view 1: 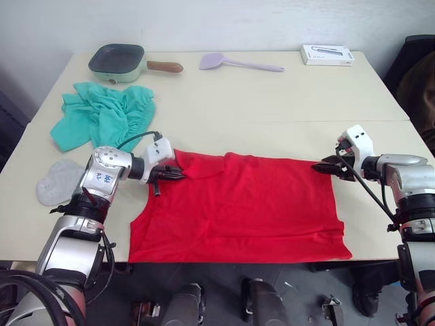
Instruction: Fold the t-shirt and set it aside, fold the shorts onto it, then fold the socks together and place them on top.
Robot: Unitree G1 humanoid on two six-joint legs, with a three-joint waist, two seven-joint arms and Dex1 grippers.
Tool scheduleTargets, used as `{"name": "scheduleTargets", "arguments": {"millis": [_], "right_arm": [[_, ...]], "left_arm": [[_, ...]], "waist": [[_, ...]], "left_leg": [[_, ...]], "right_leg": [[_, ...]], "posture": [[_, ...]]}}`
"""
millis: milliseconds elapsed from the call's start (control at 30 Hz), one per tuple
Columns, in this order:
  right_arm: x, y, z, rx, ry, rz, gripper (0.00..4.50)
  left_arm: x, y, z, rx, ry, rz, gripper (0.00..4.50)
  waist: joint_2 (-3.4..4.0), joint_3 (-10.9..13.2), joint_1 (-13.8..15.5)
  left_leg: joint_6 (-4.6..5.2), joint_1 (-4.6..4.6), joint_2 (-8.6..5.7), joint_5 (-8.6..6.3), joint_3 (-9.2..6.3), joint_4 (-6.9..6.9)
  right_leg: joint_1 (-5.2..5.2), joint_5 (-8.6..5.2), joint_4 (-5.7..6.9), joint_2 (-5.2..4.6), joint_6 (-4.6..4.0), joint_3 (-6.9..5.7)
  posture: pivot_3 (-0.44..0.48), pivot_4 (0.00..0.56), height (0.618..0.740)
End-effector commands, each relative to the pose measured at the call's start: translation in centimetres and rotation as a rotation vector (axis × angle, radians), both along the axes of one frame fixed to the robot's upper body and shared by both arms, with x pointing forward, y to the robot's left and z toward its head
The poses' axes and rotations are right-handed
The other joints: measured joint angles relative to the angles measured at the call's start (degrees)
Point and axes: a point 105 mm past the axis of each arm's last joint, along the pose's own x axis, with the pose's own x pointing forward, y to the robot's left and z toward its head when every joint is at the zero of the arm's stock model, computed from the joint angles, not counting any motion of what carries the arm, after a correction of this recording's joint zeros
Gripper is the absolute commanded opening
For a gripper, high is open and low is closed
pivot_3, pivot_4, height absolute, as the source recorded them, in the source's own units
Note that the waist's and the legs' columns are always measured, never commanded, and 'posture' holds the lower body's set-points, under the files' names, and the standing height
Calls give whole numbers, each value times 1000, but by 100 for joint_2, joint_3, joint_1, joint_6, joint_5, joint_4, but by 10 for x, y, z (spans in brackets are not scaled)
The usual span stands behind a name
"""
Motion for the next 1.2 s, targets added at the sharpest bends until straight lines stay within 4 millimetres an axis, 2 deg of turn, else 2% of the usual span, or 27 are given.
{"name": "scheduleTargets", "arguments": {"millis": [33,100,133,400,567,700,833,900,1067,1200], "right_arm": [[0,-7,5,5,-19,-19,823],[0,-7,5,5,-20,-20,105],[1,-7,5,5,-22,-20,18],[5,-5,15,17,-77,-9,18],[0,7,41,33,-219,92,18],[-12,17,51,-2,-328,190,18],[-38,25,38,-173,-407,370,18],[-51,23,29,-275,-446,450,18],[-64,8,10,-480,-501,563,18],[-65,-1,0,-528,-480,590,18]], "left_arm": [[1,4,15,-37,-21,14,0],[1,4,16,-48,-14,19,0],[1,4,17,-61,-8,25,0],[7,5,34,-194,54,115,0],[2,9,43,-258,107,121,0],[-3,12,44,-265,128,128,0],[-10,19,38,-240,149,134,0],[-12,24,38,-242,157,144,0],[-18,30,36,-224,177,149,0],[-18,32,33,-222,190,166,0]], "waist": [[0,0,0],[0,0,0],[0,0,0],[0,0,-2],[0,0,-3],[0,0,3],[0,0,23],[0,0,24],[0,0,5],[0,0,-6]], "left_leg": [[0,0,0,0,0,0],[0,0,0,0,0,0],[0,0,-1,0,0,0],[0,0,-1,0,0,1],[0,-1,-1,0,0,-1],[0,-2,1,0,0,0],[-1,-1,-1,-1,0,-2],[0,-1,-3,-1,0,-1],[4,2,-5,2,6,1],[2,7,1,1,6,-1]], "right_leg": [[0,0,0,0,0,0],[0,0,0,0,0,0],[0,0,0,0,0,0],[0,0,2,0,0,1],[-3,0,2,1,0,0],[-4,0,4,1,0,0],[-3,0,4,7,1,0],[-3,0,4,11,1,0],[-1,2,5,11,4,7],[2,2,2,10,4,7]], "posture": [[0,150,740],[0,150,740],[0,150,740],[0,150,740],[0,150,740],[0,150,740],[0,150,740],[0,150,740],[0,150,740],[0,150,740]]}}
